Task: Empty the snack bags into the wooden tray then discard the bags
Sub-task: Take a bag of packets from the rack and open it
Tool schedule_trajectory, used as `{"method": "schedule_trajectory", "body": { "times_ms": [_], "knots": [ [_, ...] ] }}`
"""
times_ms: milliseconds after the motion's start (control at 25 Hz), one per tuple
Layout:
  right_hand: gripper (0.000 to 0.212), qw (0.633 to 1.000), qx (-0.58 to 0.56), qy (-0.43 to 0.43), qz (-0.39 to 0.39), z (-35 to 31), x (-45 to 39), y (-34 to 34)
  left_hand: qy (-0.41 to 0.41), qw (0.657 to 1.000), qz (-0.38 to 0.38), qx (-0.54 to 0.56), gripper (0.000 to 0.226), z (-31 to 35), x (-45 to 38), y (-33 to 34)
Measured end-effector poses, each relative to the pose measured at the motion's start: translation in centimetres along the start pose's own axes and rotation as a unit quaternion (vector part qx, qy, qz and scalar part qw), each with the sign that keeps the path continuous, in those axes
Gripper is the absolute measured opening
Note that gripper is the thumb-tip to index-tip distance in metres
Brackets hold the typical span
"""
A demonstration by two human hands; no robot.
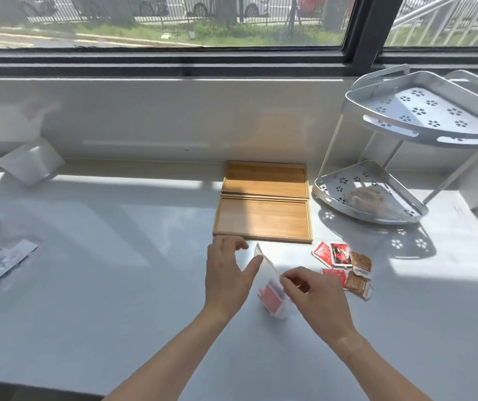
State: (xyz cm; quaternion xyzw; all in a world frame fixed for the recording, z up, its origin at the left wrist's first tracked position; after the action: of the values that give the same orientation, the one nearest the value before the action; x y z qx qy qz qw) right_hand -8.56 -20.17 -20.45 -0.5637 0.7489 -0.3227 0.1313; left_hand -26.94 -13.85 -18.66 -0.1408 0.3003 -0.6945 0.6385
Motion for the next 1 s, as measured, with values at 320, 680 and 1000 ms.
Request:
{"method": "schedule_trajectory", "body": {
  "times_ms": [320, 680, 1000],
  "knots": [
    [0.006, 0.998, 0.026, -0.047, -0.032, -1.4, 2.0, 3.0, -0.246, 0.936, -0.192, 0.164, 0.021, -2.2, 4.3, 3.3],
    [0.022, 0.988, -0.063, 0.052, -0.131, -0.2, 1.3, 3.5, -0.219, 0.945, -0.192, 0.151, 0.014, -2.3, 4.1, 3.1],
    [0.006, 0.934, -0.142, 0.184, -0.27, 0.0, 0.3, 4.4, -0.156, 0.936, -0.259, 0.181, 0.014, -2.3, 3.5, 3.3]
  ]
}}
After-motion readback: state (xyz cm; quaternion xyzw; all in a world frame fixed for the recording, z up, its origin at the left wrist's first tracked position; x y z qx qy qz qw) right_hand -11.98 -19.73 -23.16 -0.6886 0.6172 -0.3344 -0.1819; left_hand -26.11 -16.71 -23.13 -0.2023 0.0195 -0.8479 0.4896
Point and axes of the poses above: each hand's wrist, its own x-axis away from the middle knuckle, its own y-axis out of the palm, z = x × y, the point moved 9 cm from there along -x, towards the middle knuckle, and after that the axes turned 10 degrees about y, right-handed, at the moved point
